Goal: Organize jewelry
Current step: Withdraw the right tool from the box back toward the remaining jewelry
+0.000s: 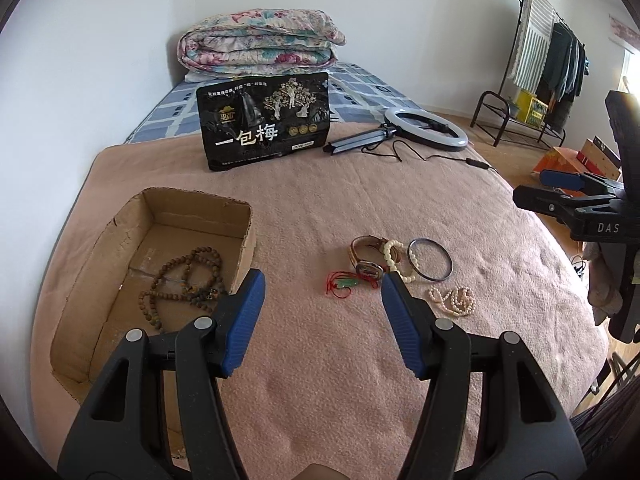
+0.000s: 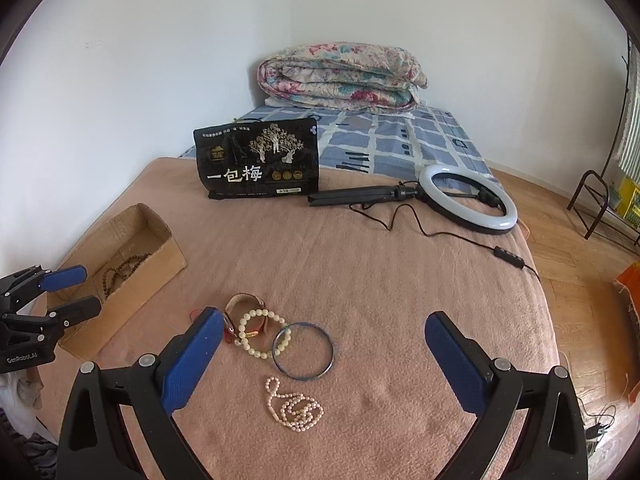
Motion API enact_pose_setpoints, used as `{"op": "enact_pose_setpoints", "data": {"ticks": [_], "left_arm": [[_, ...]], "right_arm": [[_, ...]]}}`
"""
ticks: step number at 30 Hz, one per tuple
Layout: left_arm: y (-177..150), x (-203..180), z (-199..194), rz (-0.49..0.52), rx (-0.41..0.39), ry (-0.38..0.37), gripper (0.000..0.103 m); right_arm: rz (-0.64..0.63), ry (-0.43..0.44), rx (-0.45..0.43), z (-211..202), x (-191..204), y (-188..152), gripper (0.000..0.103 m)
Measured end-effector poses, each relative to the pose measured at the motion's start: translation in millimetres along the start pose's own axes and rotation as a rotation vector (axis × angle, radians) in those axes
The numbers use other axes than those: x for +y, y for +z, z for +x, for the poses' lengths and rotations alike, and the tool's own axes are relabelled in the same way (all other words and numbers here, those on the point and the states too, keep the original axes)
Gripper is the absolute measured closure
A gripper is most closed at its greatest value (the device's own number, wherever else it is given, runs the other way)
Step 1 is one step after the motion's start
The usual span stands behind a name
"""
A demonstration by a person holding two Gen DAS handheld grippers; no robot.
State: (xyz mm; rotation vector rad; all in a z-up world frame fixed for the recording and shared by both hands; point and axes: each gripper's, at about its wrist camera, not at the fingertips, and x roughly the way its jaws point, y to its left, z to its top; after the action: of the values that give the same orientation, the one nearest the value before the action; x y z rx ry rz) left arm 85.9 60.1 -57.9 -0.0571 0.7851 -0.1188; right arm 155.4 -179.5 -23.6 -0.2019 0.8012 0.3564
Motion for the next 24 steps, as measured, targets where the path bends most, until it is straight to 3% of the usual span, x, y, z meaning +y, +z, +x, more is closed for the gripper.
{"op": "enact_pose_setpoints", "data": {"ticks": [9,16,22,24], "left_arm": [[-10.0,-17.8,28.5,0.06,0.053,-0.022,0.04],[-20.6,-22.5,58.9,0.028,0.093,-0.053,0.045],[-25.2,-28.8,79.2,0.042,0.092,-0.025,0.045],[-26.5,-29.3,85.5,0.045,0.093,-0.017,0.051]], "right_arm": [[-0.045,0.021,0.084,30.6,-15.6,-20.7,0.006],[-0.058,0.02,0.125,47.6,-24.0,-30.3,0.007],[-0.053,0.047,0.151,59.9,-24.4,-31.9,0.011],[-0.072,0.059,0.156,63.3,-18.4,-32.3,0.011]]}}
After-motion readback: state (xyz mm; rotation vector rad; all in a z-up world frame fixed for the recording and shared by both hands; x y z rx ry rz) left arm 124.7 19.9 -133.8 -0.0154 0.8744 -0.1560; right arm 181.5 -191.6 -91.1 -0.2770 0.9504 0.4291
